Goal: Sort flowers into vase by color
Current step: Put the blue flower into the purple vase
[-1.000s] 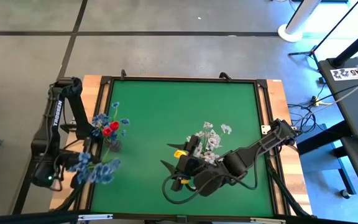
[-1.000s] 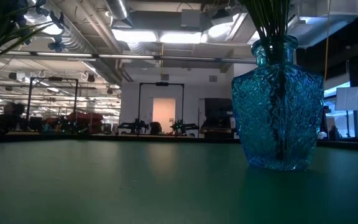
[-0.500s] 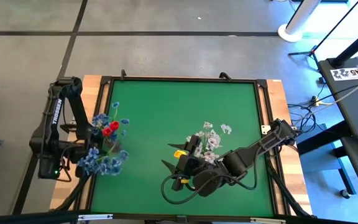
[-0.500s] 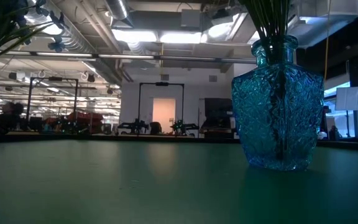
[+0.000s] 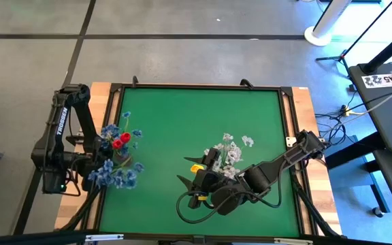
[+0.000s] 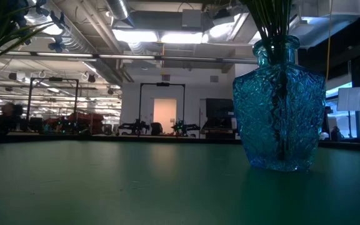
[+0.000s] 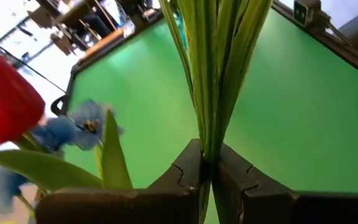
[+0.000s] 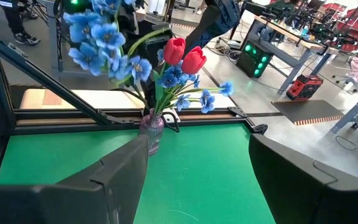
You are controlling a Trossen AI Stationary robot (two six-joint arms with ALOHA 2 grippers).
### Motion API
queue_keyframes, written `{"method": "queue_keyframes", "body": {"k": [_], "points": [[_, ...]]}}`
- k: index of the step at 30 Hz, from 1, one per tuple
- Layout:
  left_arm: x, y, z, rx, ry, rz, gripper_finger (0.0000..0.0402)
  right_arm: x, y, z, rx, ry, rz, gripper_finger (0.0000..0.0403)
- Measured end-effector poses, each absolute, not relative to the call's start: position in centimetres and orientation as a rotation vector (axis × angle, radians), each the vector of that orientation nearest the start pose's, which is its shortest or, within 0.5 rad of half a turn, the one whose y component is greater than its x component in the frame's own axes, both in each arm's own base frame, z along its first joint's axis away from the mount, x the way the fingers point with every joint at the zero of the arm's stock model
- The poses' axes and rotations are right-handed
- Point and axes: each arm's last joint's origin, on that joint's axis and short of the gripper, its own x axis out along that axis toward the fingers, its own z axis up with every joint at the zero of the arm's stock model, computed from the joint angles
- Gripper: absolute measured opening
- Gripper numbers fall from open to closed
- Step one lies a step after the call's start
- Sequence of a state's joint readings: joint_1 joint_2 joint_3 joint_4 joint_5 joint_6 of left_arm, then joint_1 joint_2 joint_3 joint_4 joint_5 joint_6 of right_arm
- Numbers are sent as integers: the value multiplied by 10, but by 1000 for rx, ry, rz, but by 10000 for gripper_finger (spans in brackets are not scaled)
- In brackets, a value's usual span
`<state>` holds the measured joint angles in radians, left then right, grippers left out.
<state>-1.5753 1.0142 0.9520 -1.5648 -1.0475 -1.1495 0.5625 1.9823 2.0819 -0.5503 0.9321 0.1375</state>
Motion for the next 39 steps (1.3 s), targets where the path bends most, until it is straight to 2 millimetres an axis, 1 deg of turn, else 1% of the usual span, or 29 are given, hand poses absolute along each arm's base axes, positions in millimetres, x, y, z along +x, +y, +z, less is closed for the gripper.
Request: {"method": "queue_keyframes", "body": {"k": [3,7,14,18,24,32,39], "points": [[25,-124,291,485,480,-95,16,385,215,392,-173,306,-384,276],[25,-122,292,515,475,-106,16,385,215,392,-174,307,-384,276],[25,-117,294,446,508,-108,16,385,215,392,-175,307,-383,276],[27,-115,293,442,507,-86,16,385,215,392,-175,308,-383,276],[33,-103,280,452,525,-25,16,385,215,392,-174,310,-375,276],[37,-90,285,374,516,13,16,385,215,392,-176,312,-375,276],[46,-78,288,297,519,123,16,383,215,389,-146,337,-359,276]]}}
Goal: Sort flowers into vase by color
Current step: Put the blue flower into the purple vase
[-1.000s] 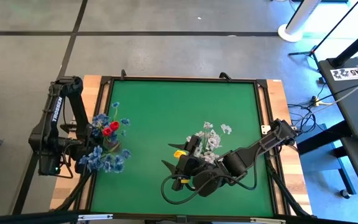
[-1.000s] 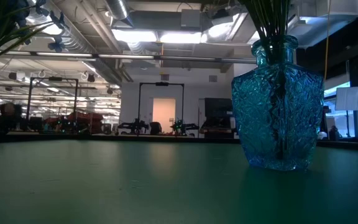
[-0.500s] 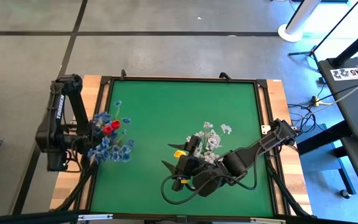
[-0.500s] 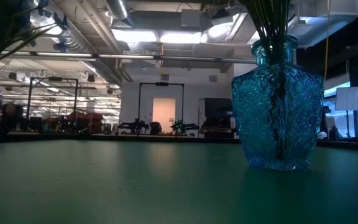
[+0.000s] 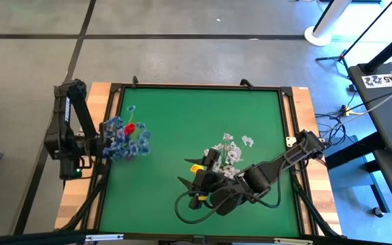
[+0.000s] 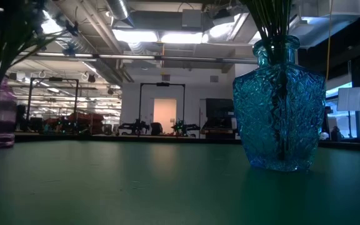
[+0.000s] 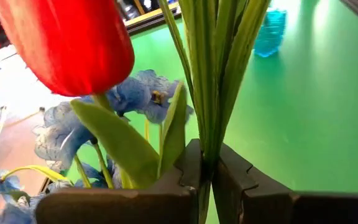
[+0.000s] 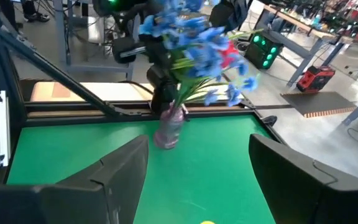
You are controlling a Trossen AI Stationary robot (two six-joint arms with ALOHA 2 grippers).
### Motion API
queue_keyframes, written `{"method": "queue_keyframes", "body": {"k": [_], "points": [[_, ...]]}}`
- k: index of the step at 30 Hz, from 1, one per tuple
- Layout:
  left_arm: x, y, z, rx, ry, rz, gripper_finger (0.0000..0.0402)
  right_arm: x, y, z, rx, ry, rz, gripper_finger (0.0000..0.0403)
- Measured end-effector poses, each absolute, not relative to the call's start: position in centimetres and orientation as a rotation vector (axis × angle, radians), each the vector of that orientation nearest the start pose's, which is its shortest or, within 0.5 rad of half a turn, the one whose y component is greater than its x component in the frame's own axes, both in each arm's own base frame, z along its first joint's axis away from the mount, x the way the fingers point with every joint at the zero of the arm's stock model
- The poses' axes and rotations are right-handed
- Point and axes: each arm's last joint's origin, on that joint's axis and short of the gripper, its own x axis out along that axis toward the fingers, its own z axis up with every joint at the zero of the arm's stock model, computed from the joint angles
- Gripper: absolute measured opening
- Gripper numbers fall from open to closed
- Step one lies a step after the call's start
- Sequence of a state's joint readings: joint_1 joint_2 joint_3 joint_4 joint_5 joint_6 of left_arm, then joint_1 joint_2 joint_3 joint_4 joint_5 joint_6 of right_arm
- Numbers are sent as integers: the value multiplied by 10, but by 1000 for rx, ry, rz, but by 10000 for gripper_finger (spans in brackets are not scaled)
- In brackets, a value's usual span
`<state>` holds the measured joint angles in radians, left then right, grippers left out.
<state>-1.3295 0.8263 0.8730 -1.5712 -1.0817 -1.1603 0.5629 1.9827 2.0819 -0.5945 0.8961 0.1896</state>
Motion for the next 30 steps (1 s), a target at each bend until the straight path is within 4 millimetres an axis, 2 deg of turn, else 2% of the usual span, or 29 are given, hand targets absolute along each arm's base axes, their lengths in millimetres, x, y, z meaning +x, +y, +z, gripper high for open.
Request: {"method": "queue_keyframes", "body": {"k": [16,26,30], "points": [[59,-63,290,220,530,320,16,381,214,384,-132,379,-345,276],[66,-64,294,168,512,360,16,381,214,384,-132,379,-346,276],[67,-63,294,95,496,393,16,381,215,384,-133,381,-344,276]]}}
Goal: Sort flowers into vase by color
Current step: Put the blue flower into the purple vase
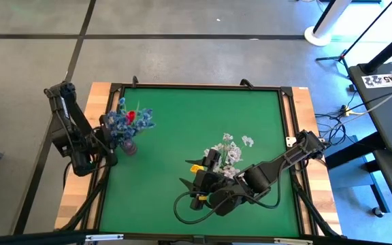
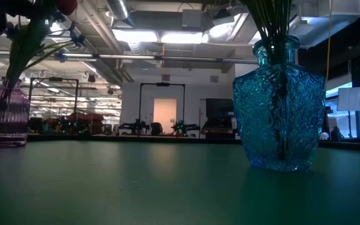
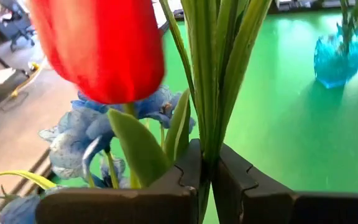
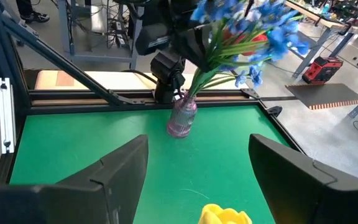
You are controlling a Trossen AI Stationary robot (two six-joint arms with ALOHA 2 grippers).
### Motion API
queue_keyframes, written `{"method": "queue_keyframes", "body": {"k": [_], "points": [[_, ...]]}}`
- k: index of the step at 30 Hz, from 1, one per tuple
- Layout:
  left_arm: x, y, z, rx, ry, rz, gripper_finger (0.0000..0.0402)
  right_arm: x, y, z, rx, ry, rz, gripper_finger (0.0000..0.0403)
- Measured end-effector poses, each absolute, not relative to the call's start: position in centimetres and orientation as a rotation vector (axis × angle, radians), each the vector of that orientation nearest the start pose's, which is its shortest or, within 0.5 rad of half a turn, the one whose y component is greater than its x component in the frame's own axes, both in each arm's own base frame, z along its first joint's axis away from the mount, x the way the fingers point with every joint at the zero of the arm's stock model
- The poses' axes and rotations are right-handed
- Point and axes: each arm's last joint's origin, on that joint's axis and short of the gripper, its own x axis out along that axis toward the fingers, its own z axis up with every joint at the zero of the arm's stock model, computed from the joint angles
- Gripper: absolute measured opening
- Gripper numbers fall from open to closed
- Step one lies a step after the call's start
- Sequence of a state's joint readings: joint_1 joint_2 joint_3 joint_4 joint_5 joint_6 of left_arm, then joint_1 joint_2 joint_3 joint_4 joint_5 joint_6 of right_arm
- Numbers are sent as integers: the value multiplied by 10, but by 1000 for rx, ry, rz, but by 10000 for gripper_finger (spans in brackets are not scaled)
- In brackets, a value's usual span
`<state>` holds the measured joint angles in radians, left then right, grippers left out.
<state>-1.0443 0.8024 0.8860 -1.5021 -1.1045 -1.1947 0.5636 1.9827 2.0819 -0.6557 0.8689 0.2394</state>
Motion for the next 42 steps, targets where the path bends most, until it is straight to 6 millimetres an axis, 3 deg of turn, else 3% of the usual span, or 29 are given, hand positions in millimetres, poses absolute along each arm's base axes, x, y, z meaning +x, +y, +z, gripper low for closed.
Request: {"method": "queue_keyframes", "body": {"k": [9,16,23,35,42], "points": [[69,-60,296,-86,388,483,16,380,215,382,-119,404,-324,276],[70,-60,298,-92,310,505,16,380,215,380,-109,414,-324,276],[77,-74,297,37,500,330,16,379,214,380,-116,422,-325,276],[80,-79,298,264,511,268,16,379,215,378,-94,438,-308,276],[79,-80,296,234,568,231,16,378,214,377,-72,449,-316,276]]}}
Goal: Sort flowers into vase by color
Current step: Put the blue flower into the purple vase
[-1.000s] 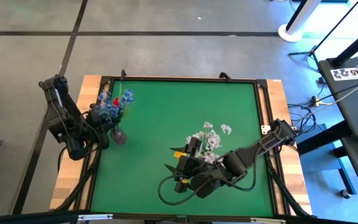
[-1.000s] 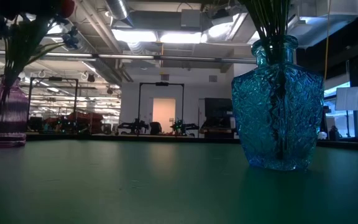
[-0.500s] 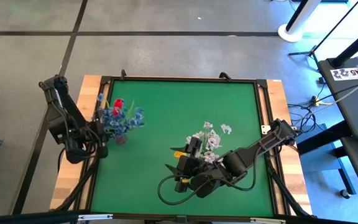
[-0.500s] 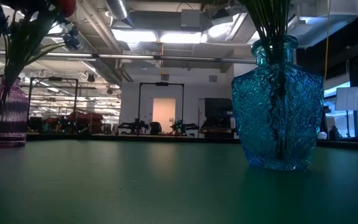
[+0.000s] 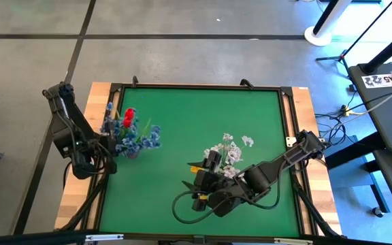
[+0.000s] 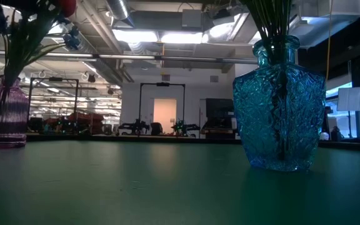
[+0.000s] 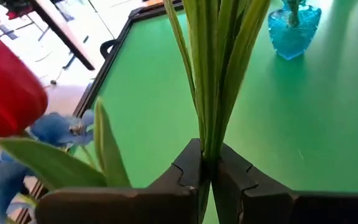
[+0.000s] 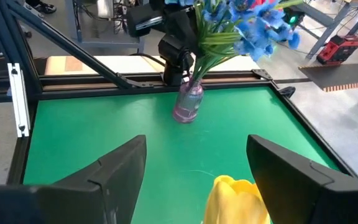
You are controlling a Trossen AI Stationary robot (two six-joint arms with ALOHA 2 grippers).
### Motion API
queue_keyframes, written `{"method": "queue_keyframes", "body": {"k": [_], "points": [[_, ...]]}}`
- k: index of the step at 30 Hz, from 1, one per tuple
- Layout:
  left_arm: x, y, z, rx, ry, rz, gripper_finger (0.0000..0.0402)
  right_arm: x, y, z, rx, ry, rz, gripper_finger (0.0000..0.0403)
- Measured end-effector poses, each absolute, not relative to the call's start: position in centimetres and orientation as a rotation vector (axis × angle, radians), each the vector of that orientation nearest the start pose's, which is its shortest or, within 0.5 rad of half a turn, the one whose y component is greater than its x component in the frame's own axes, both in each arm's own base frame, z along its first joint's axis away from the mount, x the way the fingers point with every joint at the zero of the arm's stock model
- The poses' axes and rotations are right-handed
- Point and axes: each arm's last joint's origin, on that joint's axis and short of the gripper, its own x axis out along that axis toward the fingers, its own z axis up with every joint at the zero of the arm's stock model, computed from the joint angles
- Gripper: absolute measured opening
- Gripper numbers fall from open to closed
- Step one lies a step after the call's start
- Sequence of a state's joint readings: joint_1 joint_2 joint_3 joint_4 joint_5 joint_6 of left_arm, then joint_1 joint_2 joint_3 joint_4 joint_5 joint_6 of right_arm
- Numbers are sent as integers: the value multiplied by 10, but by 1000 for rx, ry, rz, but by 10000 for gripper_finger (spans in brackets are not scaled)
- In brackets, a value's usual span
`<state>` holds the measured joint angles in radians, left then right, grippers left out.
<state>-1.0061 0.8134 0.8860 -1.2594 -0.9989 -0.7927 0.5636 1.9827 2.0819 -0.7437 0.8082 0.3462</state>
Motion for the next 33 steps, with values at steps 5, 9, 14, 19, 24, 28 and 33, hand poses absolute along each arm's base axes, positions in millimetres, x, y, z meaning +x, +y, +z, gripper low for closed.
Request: {"method": "queue_keyframes", "body": {"k": [5,9,14,19,24,28,33], "points": [[78,-77,289,199,593,294,16,378,215,376,-45,460,-296,276],[79,-74,278,171,591,357,16,376,218,376,-44,466,-278,276],[82,-72,282,93,490,422,16,373,223,375,-49,467,-265,276],[83,-71,282,40,449,457,16,371,225,375,-55,472,-259,276],[85,-70,282,-4,426,491,16,370,227,375,-56,471,-254,276],[88,-71,271,-6,392,511,16,370,227,375,-56,472,-254,276],[92,-75,247,-25,359,526,16,370,227,375,-57,473,-254,276]]}}
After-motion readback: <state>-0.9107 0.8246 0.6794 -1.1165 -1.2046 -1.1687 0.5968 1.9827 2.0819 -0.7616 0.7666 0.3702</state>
